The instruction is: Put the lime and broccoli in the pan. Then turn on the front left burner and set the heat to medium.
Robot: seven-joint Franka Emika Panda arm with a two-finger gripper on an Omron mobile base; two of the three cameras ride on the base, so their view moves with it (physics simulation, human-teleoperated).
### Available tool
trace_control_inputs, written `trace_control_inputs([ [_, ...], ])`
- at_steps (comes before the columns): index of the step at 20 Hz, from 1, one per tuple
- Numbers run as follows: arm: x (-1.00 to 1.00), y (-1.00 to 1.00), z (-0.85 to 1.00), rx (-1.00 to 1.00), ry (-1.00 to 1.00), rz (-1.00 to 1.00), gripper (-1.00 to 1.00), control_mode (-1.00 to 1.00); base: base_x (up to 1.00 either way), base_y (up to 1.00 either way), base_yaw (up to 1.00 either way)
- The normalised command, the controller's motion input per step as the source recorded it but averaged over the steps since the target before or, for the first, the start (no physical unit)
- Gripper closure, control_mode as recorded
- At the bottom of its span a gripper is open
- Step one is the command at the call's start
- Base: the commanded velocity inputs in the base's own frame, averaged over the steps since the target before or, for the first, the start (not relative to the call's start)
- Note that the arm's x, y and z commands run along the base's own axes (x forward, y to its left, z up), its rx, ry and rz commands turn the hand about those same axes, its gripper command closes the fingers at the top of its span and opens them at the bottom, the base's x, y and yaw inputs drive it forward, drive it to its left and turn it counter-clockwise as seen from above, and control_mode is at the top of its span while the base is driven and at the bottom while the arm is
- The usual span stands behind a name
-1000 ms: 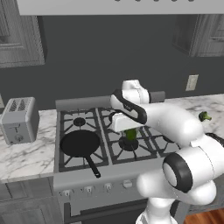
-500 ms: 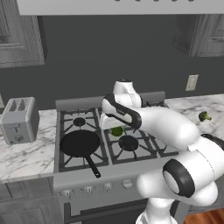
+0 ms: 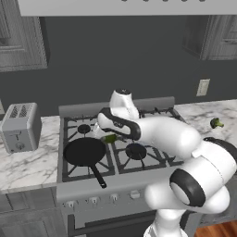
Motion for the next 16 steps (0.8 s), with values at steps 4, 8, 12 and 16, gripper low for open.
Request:
trace_control_inputs([
  [4,0.23,0.37,-0.03,-0.04,0.03,0.00,1.00,-1.00,0.00,0.00,0.00],
  [8,0.26,0.36,-0.08,-0.03,0.00,0.00,1.00,-1.00,0.00,0.00,0.00],
  [12,0.19,0.23,-0.02,-0.04,0.00,0.00,1.00,-1.00,0.00,0.00,0.00],
  [16,0.10,0.09,-0.14,-0.06,0.00,0.00,1.00,-1.00,0.00,0.00,0.00],
])
